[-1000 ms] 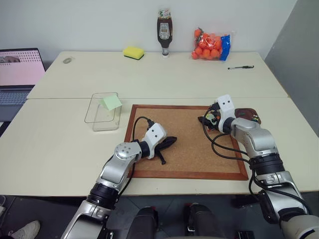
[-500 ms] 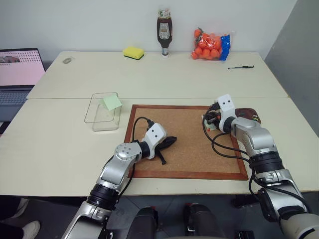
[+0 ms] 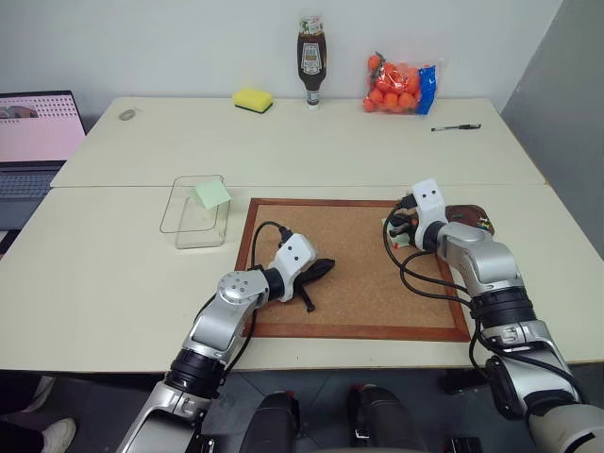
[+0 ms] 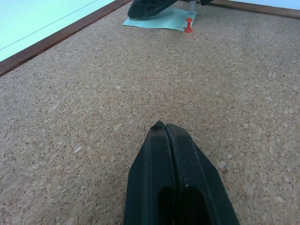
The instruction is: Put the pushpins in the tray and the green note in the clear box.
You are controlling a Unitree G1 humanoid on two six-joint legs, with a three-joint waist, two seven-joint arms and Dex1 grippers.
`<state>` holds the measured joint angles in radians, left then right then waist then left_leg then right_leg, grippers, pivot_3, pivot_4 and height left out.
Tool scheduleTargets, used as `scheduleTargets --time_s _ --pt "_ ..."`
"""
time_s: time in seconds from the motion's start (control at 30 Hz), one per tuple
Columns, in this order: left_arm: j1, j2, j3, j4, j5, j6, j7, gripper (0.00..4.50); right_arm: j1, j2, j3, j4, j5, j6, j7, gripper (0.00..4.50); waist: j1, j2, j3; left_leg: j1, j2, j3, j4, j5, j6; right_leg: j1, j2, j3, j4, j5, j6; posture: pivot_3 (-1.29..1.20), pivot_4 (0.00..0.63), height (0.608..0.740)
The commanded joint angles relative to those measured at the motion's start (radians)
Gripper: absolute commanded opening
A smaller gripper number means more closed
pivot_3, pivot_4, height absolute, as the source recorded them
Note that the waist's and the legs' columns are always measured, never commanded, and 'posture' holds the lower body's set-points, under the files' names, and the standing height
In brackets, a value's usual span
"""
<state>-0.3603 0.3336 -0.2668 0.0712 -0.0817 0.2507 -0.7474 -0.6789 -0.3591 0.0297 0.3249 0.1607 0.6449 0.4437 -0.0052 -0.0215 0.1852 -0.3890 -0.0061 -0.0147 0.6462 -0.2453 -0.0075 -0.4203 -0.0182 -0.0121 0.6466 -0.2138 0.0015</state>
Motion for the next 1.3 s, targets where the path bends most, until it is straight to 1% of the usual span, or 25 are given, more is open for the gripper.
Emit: scheduleTargets --time_s 0.03,0.27,0.5,0.63,0.77,0.87,1.07,1.27,1.3 --pt "0.034 0.011 -0.035 0.011 0.029 0.025 -0.005 0.0 -0.015 0.008 -0.056 -0.104 0.025 -0.026 -0.022 0.05 0.0 0.0 0.0 0.0 0.0 0.0 0.0 0.0 0.0 0.0 0.0 0.0 0.0 0.0 0.0 0.0 0.15 0.74" --pt "0.039 0.012 -0.035 0.006 0.033 0.028 -0.007 0.0 -0.005 0.011 -0.065 -0.128 0.028 -0.022 -0.029 0.05 0.0 0.0 0.0 0.0 0.0 0.0 0.0 0.0 0.0 0.0 0.0 0.0 0.0 0.0 0.0 0.0 0.15 0.74" --pt "0.047 0.015 -0.036 -0.001 0.034 0.029 -0.009 0.0 0.018 0.008 -0.084 -0.196 0.042 0.001 -0.038 0.05 0.0 0.0 0.0 0.0 0.0 0.0 0.0 0.0 0.0 0.0 0.0 0.0 0.0 0.0 0.0 0.0 0.15 0.74" --pt "0.049 0.016 -0.034 -0.003 0.034 0.027 -0.008 0.0 0.06 -0.024 -0.141 -0.293 0.062 0.046 -0.053 0.05 0.0 0.0 0.0 0.0 0.0 0.0 0.0 0.0 0.0 0.0 0.0 0.0 -0.001 0.0 0.0 0.0 0.15 0.74" --pt "0.05 0.017 -0.035 -0.002 0.034 0.02 -0.008 0.0 0.141 -0.071 -0.216 -0.395 0.072 0.086 -0.083 0.05 0.002 0.0 0.0 0.0 0.0 0.0 0.0 0.0 0.0 0.0 0.0 0.0 -0.001 0.0 0.0 0.0 0.15 0.74" --pt "0.049 0.015 -0.037 0.002 0.034 0.014 -0.011 0.0 0.194 -0.104 -0.253 -0.432 0.062 0.093 -0.103 0.05 0.002 0.001 -0.001 0.0 0.0 0.0 0.0 0.0 0.0 0.0 0.0 0.0 -0.001 0.0 0.0 0.0 0.15 0.74" --pt "0.039 0.01 -0.042 0.014 0.034 0.009 -0.015 0.0 0.218 -0.145 -0.268 -0.371 0.04 0.081 -0.128 0.05 -0.001 0.001 -0.001 0.002 0.0 0.001 0.0 0.0 0.0 0.001 0.0 0.001 0.0 0.0 0.0 0.0 0.15 0.74" --pt "0.029 0.002 -0.048 0.029 0.038 -0.001 -0.014 0.0 0.164 -0.166 -0.234 -0.177 0.001 -0.007 -0.12 0.05 0.0 0.001 -0.001 0.002 -0.001 0.001 0.0 0.0 0.0 0.001 0.001 0.001 -0.001 0.0 0.0 0.0 0.15 0.74" --pt "0.03 0.001 -0.048 0.028 0.038 -0.002 -0.013 0.0 0.156 -0.168 -0.231 -0.158 -0.002 -0.015 -0.116 0.25 0.0 0.001 -0.001 0.002 -0.001 0.001 0.0 0.0 0.0 0.001 0.001 0.001 -0.001 0.0 0.0 0.0 0.15 0.74"
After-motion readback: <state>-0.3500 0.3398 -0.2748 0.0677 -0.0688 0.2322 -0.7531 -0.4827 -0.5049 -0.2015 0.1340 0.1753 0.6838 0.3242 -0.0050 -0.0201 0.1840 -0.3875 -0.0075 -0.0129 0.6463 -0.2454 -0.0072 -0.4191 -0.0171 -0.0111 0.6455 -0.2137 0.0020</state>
